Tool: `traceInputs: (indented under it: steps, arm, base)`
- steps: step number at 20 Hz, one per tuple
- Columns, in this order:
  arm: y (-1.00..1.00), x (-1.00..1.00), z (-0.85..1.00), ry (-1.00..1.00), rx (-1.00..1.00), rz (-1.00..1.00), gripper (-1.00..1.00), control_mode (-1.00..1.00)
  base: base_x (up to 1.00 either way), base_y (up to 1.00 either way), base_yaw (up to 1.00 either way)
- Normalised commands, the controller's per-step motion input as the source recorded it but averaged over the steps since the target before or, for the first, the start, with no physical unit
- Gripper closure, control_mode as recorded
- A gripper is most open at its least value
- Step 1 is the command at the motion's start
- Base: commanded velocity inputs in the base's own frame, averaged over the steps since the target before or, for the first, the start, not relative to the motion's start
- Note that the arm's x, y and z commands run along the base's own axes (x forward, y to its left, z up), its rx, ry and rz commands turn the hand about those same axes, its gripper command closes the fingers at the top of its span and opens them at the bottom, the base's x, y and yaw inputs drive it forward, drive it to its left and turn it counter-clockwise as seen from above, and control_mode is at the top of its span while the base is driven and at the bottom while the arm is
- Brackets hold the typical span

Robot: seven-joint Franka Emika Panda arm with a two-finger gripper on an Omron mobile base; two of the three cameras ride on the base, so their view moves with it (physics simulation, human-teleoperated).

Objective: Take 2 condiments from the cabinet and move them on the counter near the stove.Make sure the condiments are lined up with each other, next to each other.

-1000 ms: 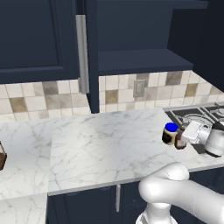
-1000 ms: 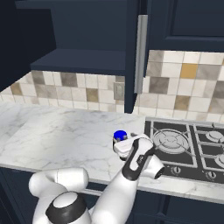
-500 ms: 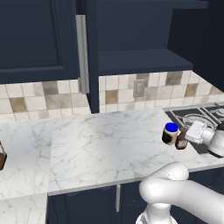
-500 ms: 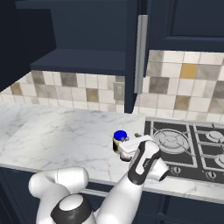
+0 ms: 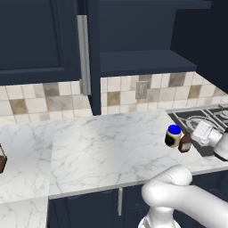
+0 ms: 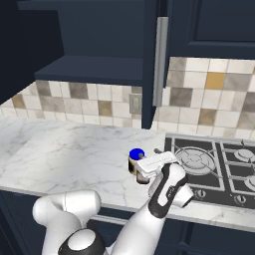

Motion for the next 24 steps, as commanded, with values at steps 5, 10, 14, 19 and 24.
traceInputs:
  steps: [5, 10, 14, 19, 24]
  arm:
    - [0.0, -0.36, 0.08, 0.0, 0.03, 0.0, -1.0, -1.0]
    - [0.0, -0.51, 0.06, 0.04, 0.0, 0.0, -1.0, -1.0]
    - [0.0, -0.54, 0.12, 0.12, 0.0, 0.0, -1.0, -1.0]
    - [0.0, -0.56, 0.11, 0.11, 0.0, 0.0, -1.0, -1.0]
    - [0.0, -0.53, 0.15, 0.05, 0.0, 0.0, -1.0, -1.0]
  base:
    - [0.0, 0.0, 0.0]
    - [0.0, 0.0, 0.0]
    - [0.0, 0.0, 0.0]
    - [0.0, 0.0, 0.0]
    - [0.0, 0.0, 0.0]
